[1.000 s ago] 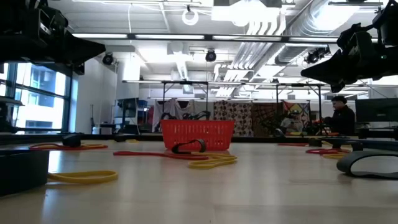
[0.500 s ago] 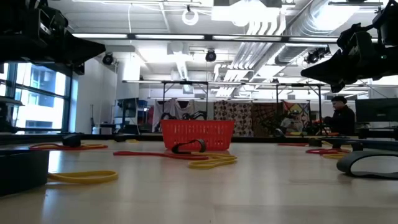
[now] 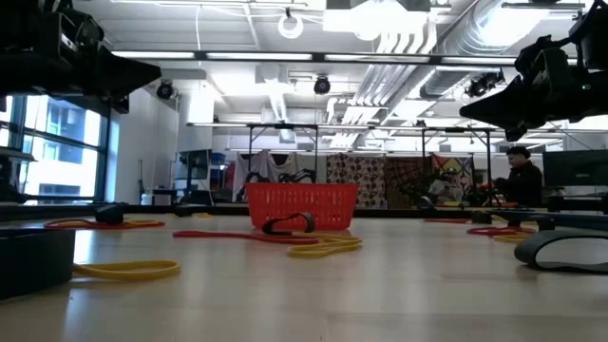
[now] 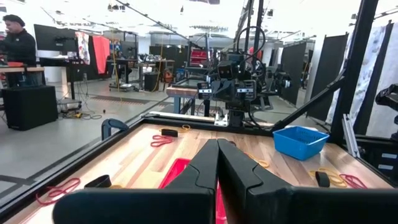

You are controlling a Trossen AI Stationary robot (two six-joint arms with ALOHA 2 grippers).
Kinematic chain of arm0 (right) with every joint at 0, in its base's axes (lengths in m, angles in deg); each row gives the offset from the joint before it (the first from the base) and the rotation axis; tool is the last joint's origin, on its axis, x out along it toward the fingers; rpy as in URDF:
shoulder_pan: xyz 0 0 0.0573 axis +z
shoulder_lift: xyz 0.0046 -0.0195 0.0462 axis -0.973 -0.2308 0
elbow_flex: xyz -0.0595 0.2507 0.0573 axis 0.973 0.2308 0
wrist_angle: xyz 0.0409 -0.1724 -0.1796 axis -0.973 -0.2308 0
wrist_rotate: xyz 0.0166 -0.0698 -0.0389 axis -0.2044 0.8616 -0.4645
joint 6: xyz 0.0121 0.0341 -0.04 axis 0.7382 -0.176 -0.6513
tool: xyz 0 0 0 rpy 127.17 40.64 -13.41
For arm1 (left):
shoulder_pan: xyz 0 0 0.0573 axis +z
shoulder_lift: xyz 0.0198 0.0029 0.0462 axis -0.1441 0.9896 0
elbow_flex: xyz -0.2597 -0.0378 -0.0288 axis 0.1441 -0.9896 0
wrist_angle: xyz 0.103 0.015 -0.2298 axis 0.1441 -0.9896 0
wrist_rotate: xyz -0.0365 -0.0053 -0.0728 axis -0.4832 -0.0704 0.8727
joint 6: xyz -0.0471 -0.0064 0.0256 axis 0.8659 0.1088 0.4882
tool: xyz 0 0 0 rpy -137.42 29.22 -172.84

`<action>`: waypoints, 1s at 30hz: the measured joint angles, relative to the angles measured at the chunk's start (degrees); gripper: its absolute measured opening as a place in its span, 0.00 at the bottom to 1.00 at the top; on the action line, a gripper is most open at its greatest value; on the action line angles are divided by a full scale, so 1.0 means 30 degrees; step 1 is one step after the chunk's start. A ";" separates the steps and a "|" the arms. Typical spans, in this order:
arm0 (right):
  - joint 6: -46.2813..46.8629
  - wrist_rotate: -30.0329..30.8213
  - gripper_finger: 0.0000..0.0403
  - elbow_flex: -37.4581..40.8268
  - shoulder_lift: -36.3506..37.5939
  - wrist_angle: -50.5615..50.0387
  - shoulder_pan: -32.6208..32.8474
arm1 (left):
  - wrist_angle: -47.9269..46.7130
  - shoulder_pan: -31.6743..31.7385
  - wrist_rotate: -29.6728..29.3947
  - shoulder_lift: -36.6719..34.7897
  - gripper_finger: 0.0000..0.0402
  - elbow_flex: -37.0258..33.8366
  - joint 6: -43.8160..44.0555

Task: Sort rubber bands into baskets
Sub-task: Put the red rubber band into the red bin

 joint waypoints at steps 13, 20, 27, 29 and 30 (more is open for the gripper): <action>0.0000 0.0018 0.00 -0.0006 0.0006 0.0007 0.0000 | 0.0174 -0.0899 0.0360 0.0953 0.00 0.0000 -0.0312; 0.0004 0.0012 0.00 0.0000 0.0000 0.0000 0.0000 | 0.0133 -0.1698 -0.1121 0.3296 0.00 0.0000 -0.0766; 0.0007 0.0012 0.00 -0.0007 0.0000 0.0001 0.0000 | 0.0330 -0.1836 -0.2521 0.5814 0.00 0.0903 -0.0882; 0.0004 0.0012 0.00 -0.0007 0.0000 0.0003 0.0000 | 0.0329 -0.1836 -0.2521 0.6472 0.00 0.1410 -0.0767; 0.0004 0.0012 0.00 -0.0007 0.0000 0.0007 0.0000 | 0.0321 -0.1843 -0.2518 0.6831 0.00 0.1664 -0.0566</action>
